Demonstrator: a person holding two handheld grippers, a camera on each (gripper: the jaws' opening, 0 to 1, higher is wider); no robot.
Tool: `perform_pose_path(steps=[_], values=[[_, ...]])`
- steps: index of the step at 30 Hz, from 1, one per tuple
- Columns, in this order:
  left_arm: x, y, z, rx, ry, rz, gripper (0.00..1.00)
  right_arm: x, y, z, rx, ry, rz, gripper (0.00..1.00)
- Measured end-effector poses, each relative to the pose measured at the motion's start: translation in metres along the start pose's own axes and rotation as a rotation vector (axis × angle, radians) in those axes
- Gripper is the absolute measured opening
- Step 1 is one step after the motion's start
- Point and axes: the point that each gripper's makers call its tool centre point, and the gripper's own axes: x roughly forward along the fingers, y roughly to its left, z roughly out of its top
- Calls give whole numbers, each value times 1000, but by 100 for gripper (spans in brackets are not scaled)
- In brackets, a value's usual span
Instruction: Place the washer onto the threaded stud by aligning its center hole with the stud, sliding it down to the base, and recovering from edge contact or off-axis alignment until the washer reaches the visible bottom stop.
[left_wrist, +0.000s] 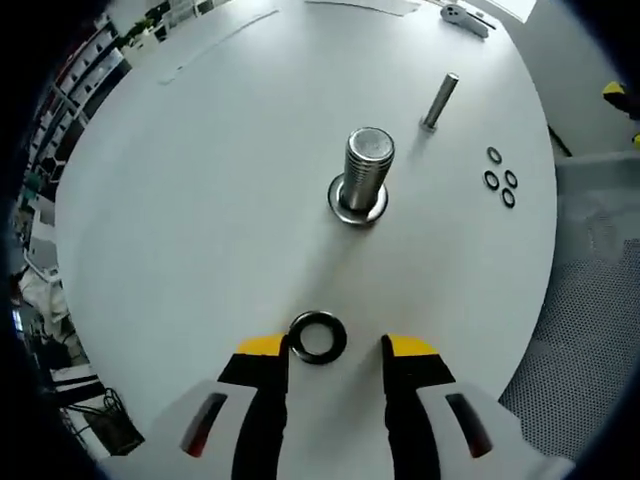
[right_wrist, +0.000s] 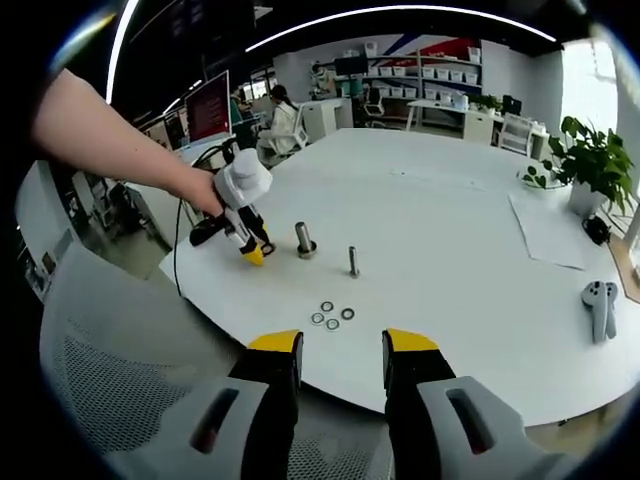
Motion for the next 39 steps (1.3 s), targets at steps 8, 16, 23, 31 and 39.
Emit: perform_pose_path(steps=[8, 16, 23, 31, 39], values=[[-1, -1, 1, -33, -5, 6, 22, -1, -1, 0, 2, -4, -1, 34], [1, -1, 2, -41, 36, 13, 20, 0, 0, 0, -4, -4, 5, 34], [1, 3, -2, -79, 83, 3, 20, 0, 0, 0, -6, -2, 6, 34], [1, 1, -1, -96, 89, 7, 22, 1, 0, 0, -8, -4, 5, 34], [1, 2, 1, -138, 82, 15, 24, 1, 1, 0, -9, -5, 7, 34]])
